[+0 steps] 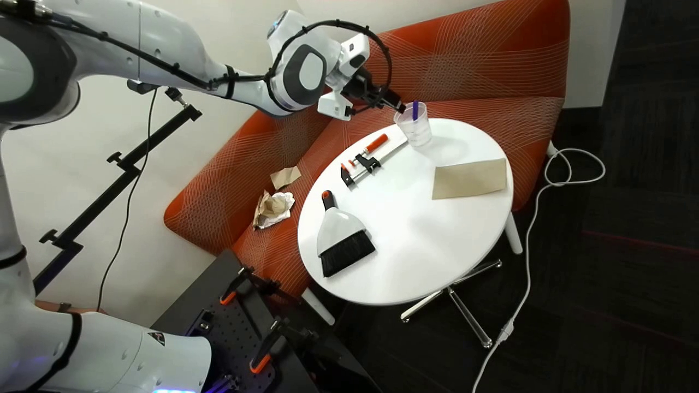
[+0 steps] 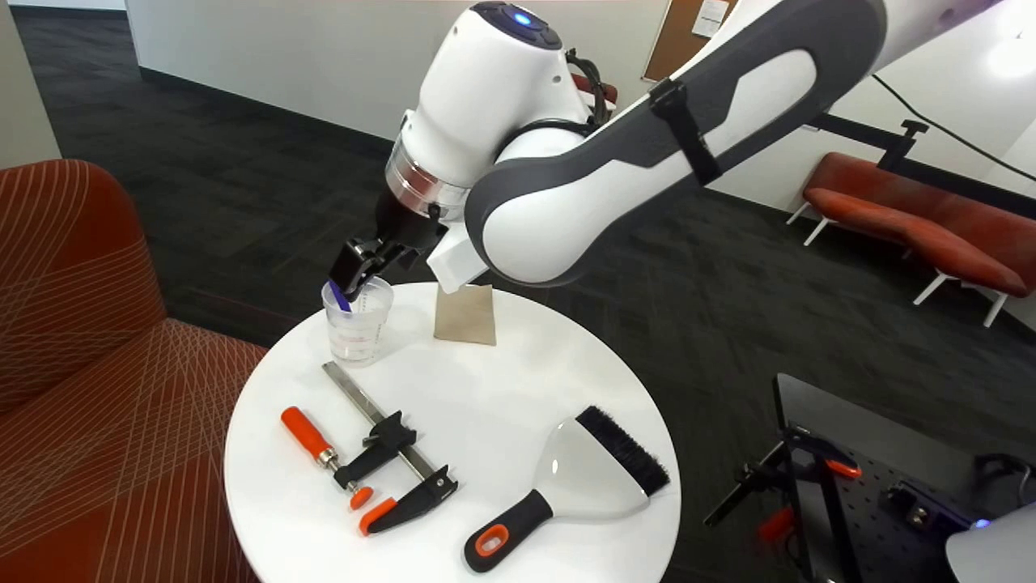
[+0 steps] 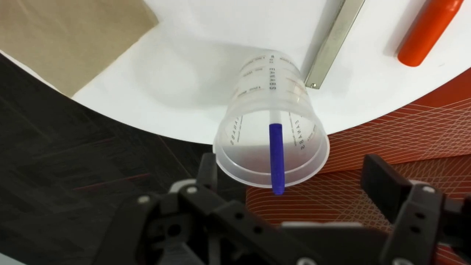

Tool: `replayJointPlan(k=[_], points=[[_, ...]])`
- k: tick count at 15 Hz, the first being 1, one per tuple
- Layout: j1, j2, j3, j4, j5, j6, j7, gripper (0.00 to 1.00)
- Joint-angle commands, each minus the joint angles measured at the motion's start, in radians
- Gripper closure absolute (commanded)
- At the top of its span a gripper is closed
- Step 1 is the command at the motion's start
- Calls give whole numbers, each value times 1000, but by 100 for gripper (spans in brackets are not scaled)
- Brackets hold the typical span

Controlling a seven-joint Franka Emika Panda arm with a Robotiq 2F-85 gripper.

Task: Put the blue marker on the table

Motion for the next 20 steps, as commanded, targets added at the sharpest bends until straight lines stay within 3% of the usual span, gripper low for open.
replayJointPlan(k=[1,4,7,8,11,16,17,20], points=[[-52,20,47,38,51,-13,-79,0],[-72,31,62,56,64,-18,-114,29],[-71,47,60,82,66,-22,-116,37],[-66,56,55,94,65,-25,-114,33],[-59,82,50,127,65,-35,-107,35],[-51,132,38,183,65,-45,-96,55],[-50,142,37,195,65,-48,-94,52],[-46,168,32,229,65,-52,-89,58]])
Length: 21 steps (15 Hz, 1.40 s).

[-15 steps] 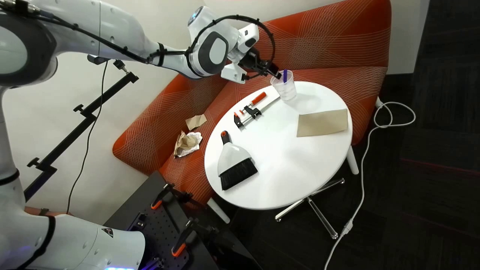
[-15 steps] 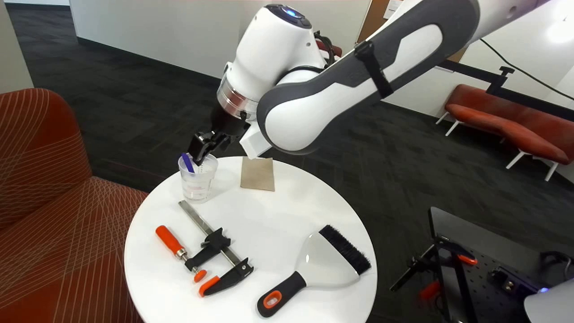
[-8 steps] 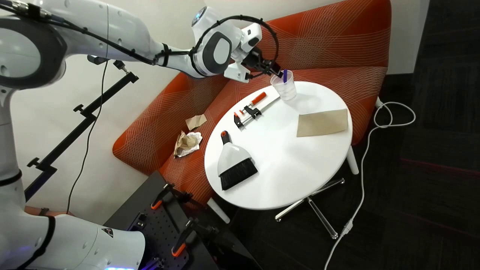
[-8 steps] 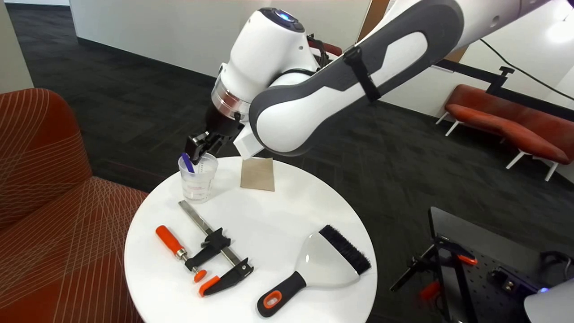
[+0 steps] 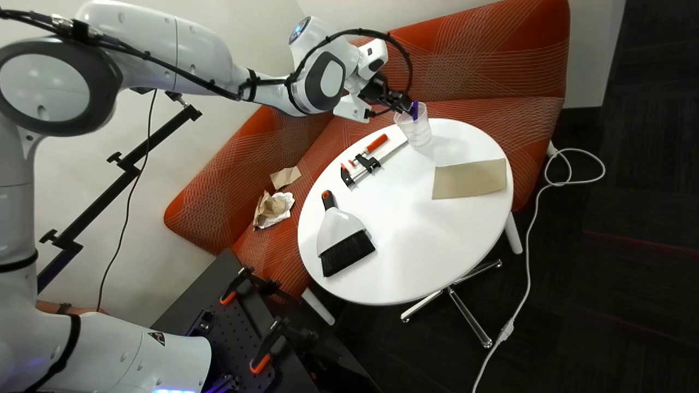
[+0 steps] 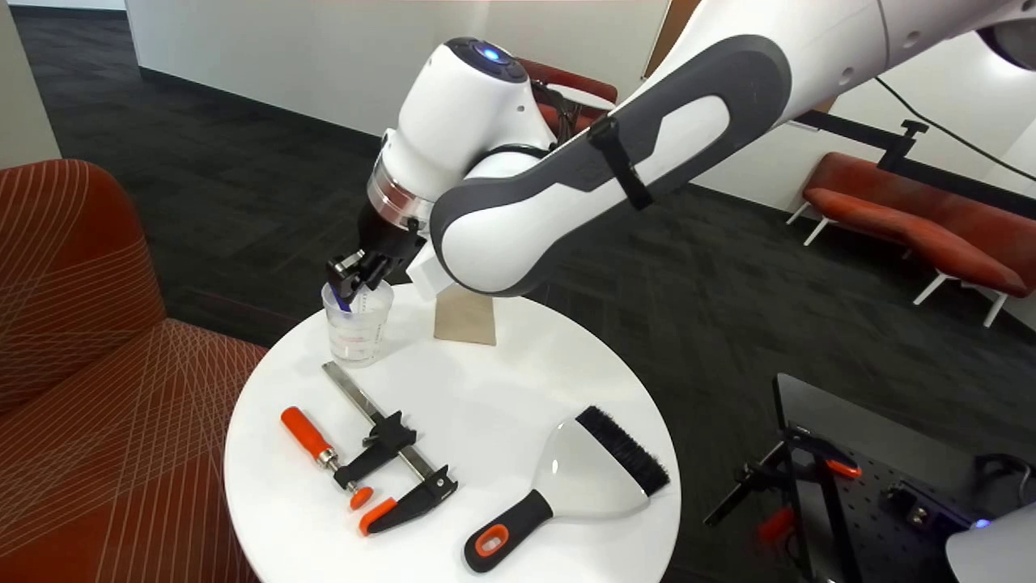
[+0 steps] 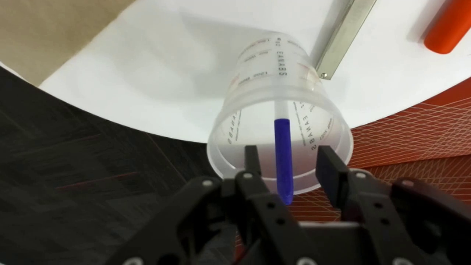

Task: Put the blue marker on the table

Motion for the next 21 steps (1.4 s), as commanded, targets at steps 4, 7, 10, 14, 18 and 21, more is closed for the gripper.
replayJointPlan(k=[4,7,10,14,18,21], points=[[12,69,-16,115,24,-60,-2,57],[9,94,-15,149,25,-77,-3,61],[8,118,-14,183,25,-103,0,62],[3,145,-9,219,26,-123,-1,62],[4,166,-11,243,25,-126,1,92],[10,145,-21,221,22,-123,9,99]])
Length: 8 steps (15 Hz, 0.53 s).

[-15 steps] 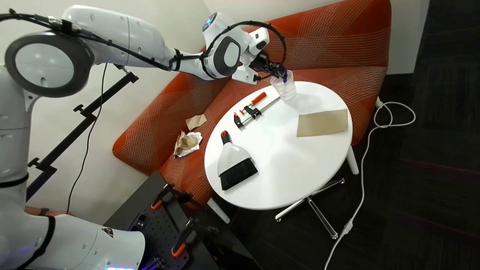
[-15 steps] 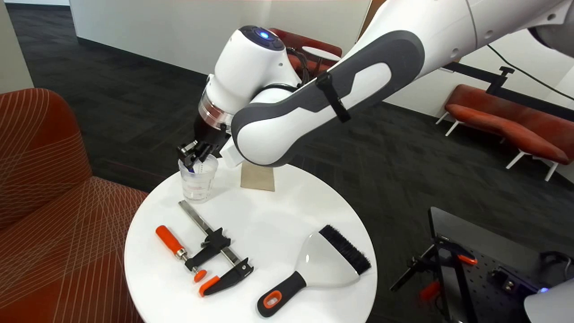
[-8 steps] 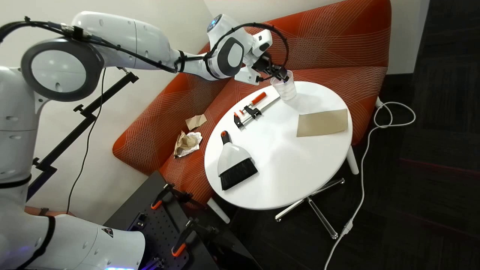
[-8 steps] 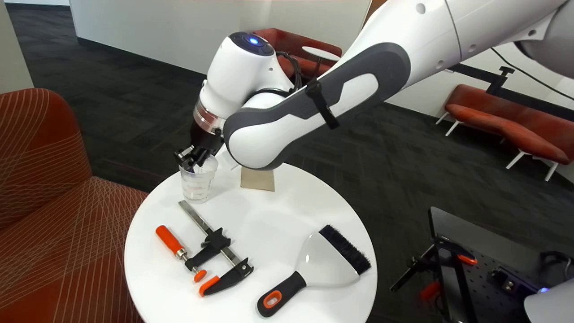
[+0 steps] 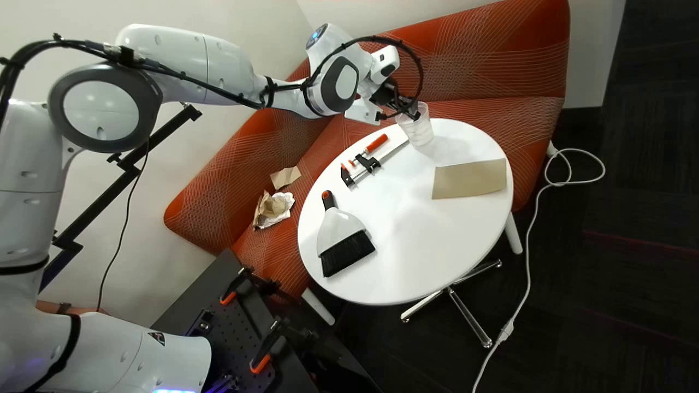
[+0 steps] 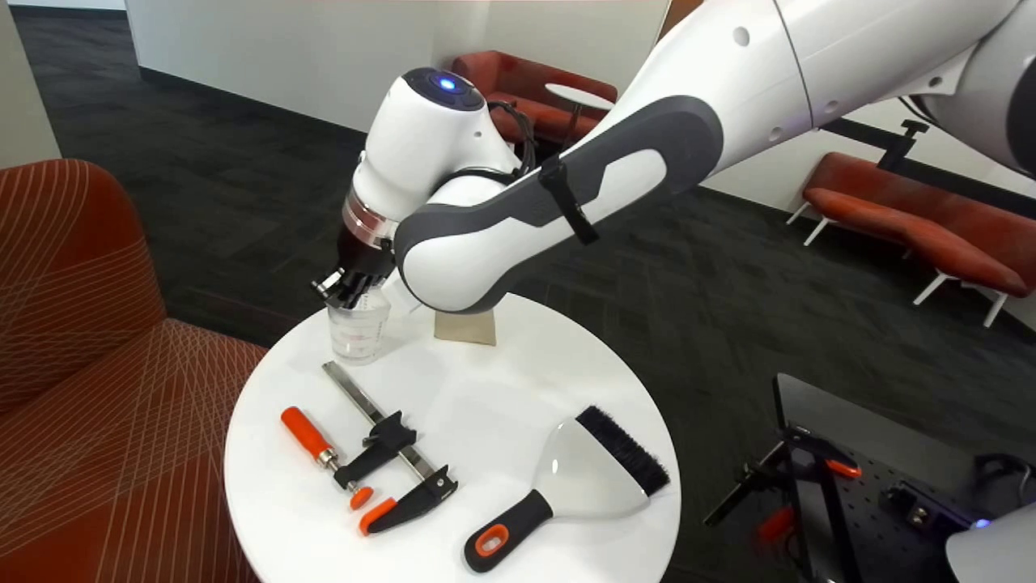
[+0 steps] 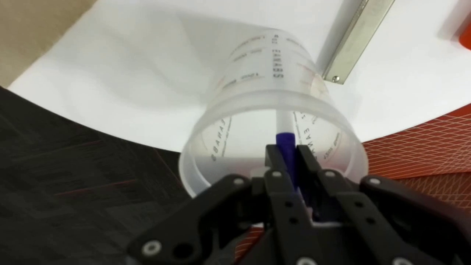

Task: Put the blue marker on the table

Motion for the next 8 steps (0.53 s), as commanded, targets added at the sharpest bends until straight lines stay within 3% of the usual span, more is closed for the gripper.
replayJointPlan(k=[1,8], points=[[9,-21,-17,-4,18,-26,7,96],[16,-161,-42,-158,14,56,18,96]])
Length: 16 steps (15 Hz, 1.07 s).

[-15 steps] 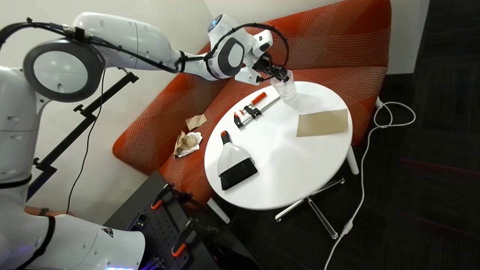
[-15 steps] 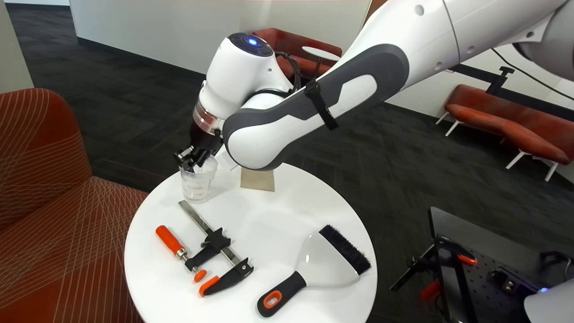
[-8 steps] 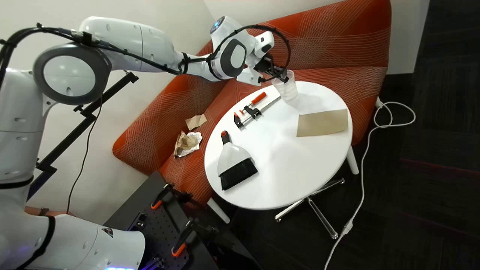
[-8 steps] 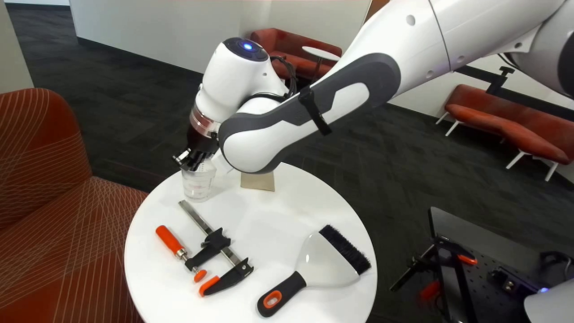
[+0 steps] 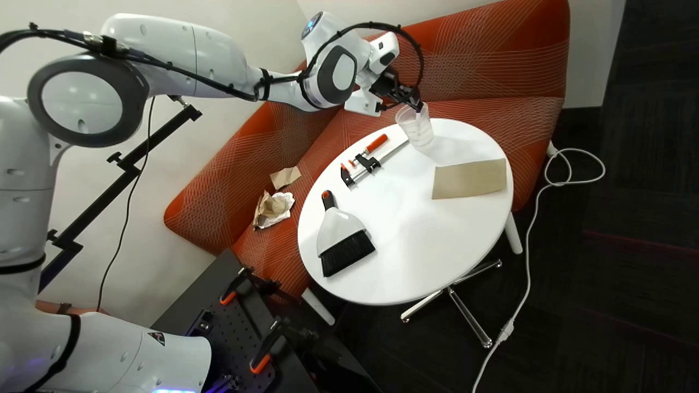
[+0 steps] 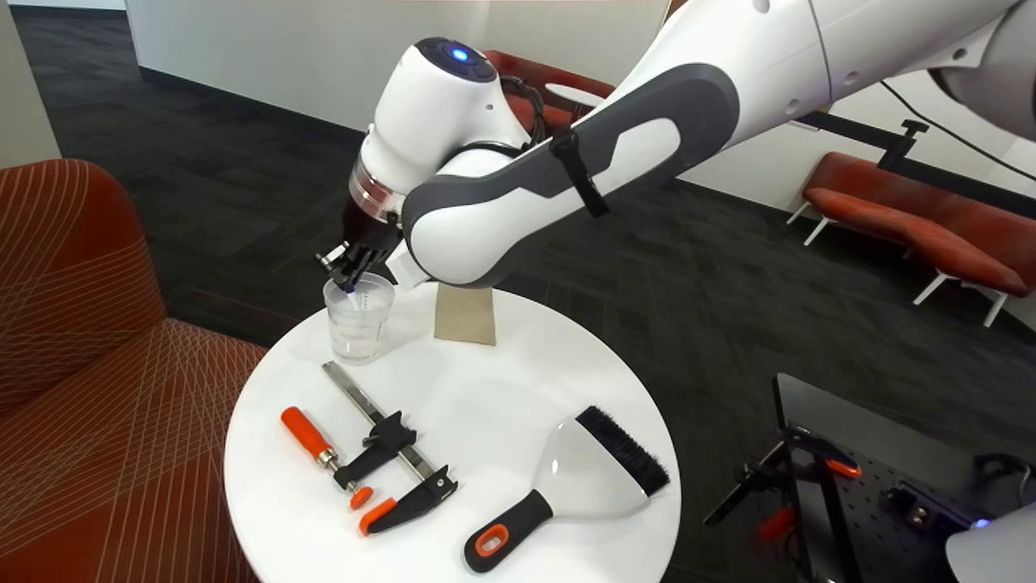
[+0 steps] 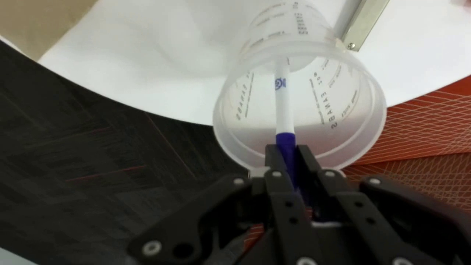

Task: Put the blue marker on the table

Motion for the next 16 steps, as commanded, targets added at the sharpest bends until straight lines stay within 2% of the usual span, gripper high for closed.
replayJointPlan(k=[1,10,12,16], points=[[14,-136,-19,-154,14,55,11,96],[8,-443,-37,-500,40,256,2,96],[35,-498,-86,-566,38,271,22,96],[108,-538,-222,-632,-2,214,107,96]])
